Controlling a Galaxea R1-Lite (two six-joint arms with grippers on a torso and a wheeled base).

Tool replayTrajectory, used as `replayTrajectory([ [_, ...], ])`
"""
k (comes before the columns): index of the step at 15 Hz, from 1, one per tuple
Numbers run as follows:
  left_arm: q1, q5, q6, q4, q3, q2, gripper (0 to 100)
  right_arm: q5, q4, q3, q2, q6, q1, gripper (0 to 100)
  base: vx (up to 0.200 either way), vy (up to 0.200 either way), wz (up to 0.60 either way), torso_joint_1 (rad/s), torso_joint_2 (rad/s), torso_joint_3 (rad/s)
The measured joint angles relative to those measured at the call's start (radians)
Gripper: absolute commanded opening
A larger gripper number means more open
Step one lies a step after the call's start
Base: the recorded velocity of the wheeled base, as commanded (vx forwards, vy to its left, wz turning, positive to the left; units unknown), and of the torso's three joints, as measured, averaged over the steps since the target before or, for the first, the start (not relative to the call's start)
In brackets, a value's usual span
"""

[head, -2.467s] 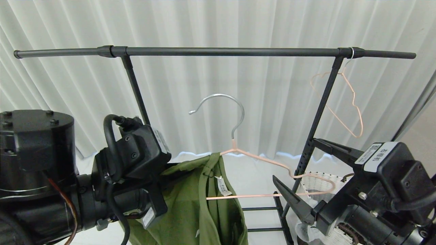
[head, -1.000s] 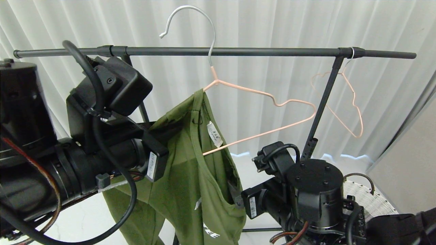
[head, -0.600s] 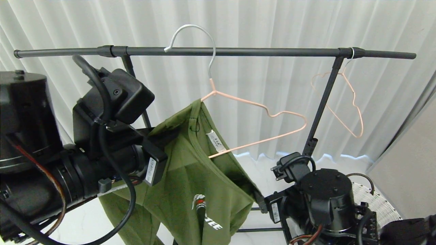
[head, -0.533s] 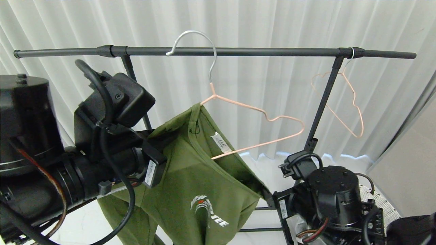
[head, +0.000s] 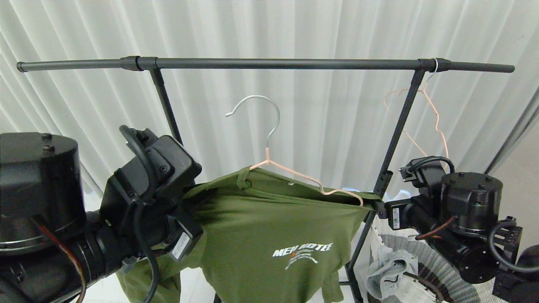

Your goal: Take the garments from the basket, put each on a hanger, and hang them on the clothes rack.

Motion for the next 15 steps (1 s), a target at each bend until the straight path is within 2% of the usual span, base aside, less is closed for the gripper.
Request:
replayTrajectory([
  [3,0.001,0.013,0.043,-0.007,0.055,-0.004,0,0.033,-0.003,-0.001,-0.023,-0.016,-0.018,100,0.0,0.0,0.0,0.0,0.0,0.0],
  [5,0.001,0.045,0.05,-0.006,0.077,0.003,0,0.087,-0.003,-0.001,-0.052,-0.054,-0.017,100,0.0,0.0,0.0,0.0,0.0,0.0],
  [8,-0.001,0.059,0.0,-0.057,0.084,0.018,0,0.199,0.027,0.003,-0.121,-0.118,0.017,100,0.0,0.0,0.0,0.0,0.0,0.0],
  [10,-0.004,0.058,-0.049,-0.081,0.086,0.024,0,0.286,0.116,0.004,-0.179,-0.139,0.057,100,0.0,0.0,0.0,0.0,0.0,0.0],
  [13,-0.006,0.056,-0.07,-0.124,0.102,0.024,0,0.376,0.204,-0.014,-0.255,-0.199,0.09,100,0.0,0.0,0.0,0.0,0.0,0.0],
  [15,-0.016,0.056,-0.07,-0.197,0.148,0.021,0,0.434,0.241,-0.033,-0.286,-0.233,0.094,100,0.0,0.0,0.0,0.0,0.0,0.0],
])
